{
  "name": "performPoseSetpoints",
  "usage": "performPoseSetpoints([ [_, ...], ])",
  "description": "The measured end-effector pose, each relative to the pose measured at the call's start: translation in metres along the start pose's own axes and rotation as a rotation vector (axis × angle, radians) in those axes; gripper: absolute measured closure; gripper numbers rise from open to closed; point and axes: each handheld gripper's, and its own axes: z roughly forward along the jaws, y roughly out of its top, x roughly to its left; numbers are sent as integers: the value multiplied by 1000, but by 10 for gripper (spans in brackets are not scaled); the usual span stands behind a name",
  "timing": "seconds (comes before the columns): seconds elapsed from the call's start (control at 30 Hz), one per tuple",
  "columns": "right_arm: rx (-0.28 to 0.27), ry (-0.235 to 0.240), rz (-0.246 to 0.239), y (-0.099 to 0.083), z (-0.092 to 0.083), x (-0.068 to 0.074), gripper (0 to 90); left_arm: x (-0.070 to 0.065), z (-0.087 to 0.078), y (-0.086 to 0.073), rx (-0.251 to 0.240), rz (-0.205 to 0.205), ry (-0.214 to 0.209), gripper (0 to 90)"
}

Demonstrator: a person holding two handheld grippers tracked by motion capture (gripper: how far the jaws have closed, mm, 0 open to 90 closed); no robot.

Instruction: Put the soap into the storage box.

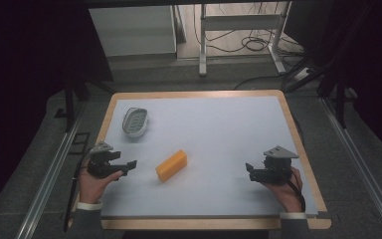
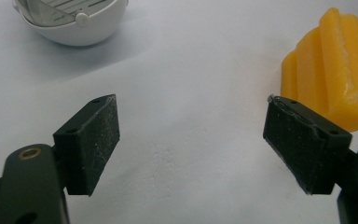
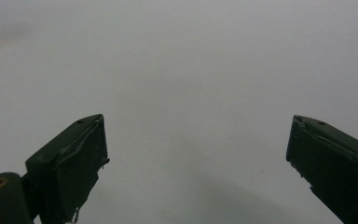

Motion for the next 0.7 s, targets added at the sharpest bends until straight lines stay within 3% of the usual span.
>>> performPoseSetpoints([
  [0.2, -10, -12, -27, -1, -7, -1, 98, -3, -7, 0, -14, 24, 11, 182],
  [0.7, -15, -4, 45, -6, -9, -10, 99, -5, -3, 2, -16, 12, 22, 186],
])
